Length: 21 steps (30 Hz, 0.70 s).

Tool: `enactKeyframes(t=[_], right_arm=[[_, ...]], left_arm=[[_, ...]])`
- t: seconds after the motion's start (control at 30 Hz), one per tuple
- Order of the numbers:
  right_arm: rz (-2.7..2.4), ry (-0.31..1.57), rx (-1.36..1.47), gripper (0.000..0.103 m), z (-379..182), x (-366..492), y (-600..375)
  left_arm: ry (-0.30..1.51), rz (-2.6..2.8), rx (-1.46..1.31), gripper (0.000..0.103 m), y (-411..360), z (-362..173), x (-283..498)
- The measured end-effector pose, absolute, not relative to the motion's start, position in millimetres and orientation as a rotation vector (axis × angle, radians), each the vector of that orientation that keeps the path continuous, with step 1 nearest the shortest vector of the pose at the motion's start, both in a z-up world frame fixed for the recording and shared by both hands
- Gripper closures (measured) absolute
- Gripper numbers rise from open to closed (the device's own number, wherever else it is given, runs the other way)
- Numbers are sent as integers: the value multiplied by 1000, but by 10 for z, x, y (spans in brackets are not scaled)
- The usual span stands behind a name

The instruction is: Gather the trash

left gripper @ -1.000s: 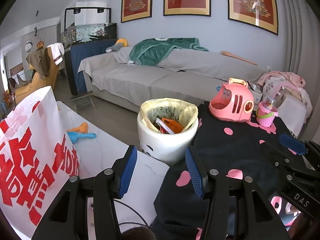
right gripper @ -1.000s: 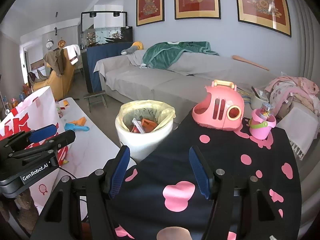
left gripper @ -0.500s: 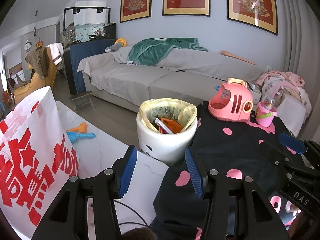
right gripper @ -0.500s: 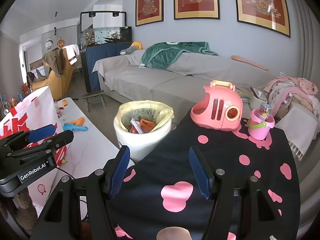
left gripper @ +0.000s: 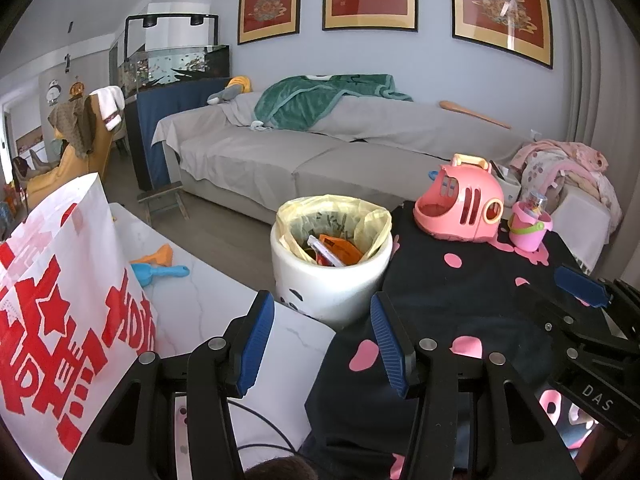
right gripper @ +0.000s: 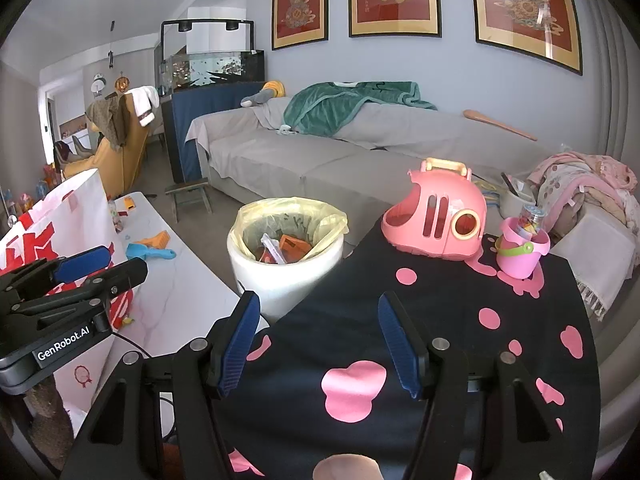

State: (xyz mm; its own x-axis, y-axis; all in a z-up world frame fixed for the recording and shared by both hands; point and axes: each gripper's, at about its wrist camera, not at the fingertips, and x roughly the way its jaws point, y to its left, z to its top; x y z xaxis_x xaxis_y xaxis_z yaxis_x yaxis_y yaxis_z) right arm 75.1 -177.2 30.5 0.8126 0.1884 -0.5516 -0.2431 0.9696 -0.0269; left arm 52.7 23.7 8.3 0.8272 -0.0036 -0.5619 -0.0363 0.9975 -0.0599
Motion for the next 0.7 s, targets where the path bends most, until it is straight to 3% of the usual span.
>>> enactKeyframes(t=[0.7], right_arm=[[211, 573, -86, 44, 306, 748, -1831]], left_arm=[[606, 0, -62, 51, 179, 78, 552]])
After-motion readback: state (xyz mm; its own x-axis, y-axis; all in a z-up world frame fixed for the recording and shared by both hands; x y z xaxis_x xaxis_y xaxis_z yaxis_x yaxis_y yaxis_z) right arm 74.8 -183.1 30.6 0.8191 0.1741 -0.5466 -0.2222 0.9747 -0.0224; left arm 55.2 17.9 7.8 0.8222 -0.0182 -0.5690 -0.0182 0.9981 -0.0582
